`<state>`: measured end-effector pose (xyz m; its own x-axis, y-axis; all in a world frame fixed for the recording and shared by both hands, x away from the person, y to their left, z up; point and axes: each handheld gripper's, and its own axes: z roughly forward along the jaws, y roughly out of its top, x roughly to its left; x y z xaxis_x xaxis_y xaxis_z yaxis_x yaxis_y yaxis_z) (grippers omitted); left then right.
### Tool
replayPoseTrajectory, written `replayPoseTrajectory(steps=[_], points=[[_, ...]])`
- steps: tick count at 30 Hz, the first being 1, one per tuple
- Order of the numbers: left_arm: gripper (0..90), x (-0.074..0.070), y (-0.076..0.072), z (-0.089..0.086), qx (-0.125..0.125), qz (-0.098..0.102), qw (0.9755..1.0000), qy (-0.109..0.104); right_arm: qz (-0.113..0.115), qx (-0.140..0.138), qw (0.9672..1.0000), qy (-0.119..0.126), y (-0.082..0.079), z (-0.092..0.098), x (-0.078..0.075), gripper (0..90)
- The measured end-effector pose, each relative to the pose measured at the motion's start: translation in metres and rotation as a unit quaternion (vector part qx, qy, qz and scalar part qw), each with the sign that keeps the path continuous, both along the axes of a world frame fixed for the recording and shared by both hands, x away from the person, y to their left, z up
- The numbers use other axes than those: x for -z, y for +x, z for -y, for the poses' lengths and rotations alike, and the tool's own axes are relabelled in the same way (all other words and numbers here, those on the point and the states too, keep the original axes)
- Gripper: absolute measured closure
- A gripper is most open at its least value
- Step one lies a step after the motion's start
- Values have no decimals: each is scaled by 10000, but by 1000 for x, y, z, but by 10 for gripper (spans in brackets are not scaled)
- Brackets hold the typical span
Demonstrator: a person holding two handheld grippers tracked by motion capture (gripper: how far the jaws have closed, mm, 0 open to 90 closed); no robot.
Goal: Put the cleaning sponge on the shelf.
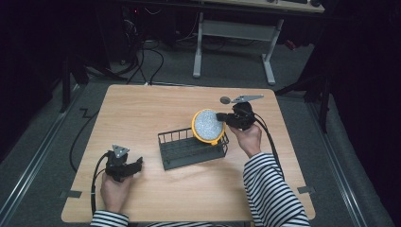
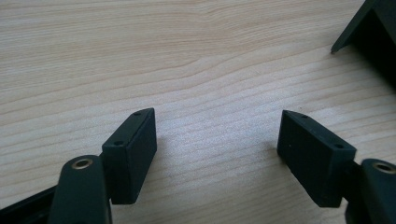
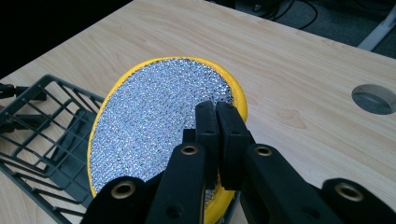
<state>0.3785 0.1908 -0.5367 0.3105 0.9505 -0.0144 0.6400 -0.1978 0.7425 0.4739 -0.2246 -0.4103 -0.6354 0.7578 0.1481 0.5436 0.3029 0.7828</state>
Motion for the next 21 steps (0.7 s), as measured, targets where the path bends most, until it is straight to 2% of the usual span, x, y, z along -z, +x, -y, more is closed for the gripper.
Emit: replayPoseTrajectory(steps=[10,21], points=[[291,0,0,0,4,-5,10000,1,76,-100,9998,-152,-4,1,5,889],[291,0,0,0,4,-5,10000,0,-6,-229,9993,-307,-8,1,6,890]])
